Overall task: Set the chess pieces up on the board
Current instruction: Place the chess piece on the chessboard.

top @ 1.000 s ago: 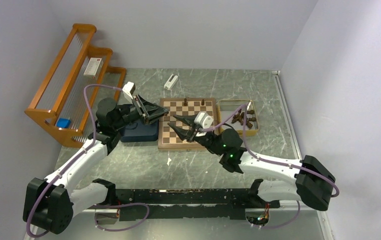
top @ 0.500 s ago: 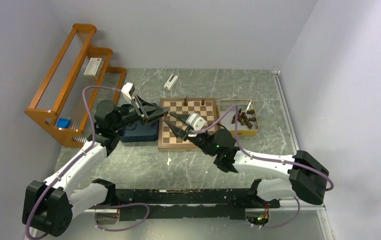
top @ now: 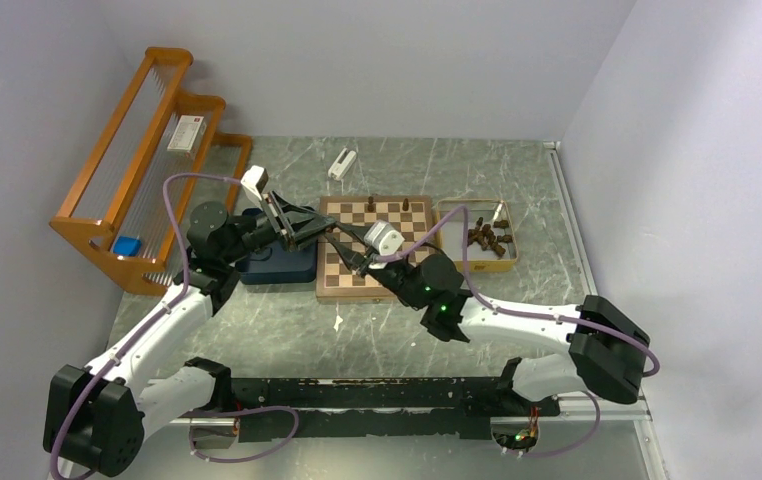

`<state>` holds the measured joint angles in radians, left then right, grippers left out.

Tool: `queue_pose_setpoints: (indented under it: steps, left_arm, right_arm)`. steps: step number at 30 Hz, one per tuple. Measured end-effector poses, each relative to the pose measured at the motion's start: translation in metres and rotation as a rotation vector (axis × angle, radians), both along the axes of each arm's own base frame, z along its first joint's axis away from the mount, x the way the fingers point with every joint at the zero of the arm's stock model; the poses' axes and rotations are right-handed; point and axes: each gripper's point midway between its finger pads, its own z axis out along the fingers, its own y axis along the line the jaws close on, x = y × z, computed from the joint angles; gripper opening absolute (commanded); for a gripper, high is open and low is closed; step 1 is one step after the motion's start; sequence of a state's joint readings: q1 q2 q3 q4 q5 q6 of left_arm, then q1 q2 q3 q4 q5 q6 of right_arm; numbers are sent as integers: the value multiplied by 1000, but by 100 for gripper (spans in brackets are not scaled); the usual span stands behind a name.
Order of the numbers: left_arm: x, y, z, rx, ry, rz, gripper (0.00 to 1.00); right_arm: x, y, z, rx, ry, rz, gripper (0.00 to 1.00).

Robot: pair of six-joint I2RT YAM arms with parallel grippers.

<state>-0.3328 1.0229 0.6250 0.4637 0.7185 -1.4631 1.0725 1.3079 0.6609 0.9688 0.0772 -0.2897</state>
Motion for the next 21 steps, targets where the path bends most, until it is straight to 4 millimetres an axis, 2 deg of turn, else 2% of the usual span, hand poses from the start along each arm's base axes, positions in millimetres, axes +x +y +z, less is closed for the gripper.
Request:
queue_pose_setpoints:
  steps: [2, 7, 9, 16, 21]
  left_arm:
    - [0, 0, 0, -6, 2, 0, 24]
    - [0, 1, 2, -14, -1, 8, 27]
    - [0, 2, 2, -16, 0, 12, 33]
    - [-1, 2, -3, -12, 13, 13, 59]
    - [0, 2, -13, 30, 13, 13, 69]
  right_arm:
    - [2, 3, 0, -1, 2, -2, 28]
    - [4, 7, 1, 7, 8, -1, 7]
    - [4, 7, 1, 13, 12, 0, 0]
    - [8, 3, 5, 63, 53, -28, 0]
    - [17, -12, 3, 82, 139, -98, 0]
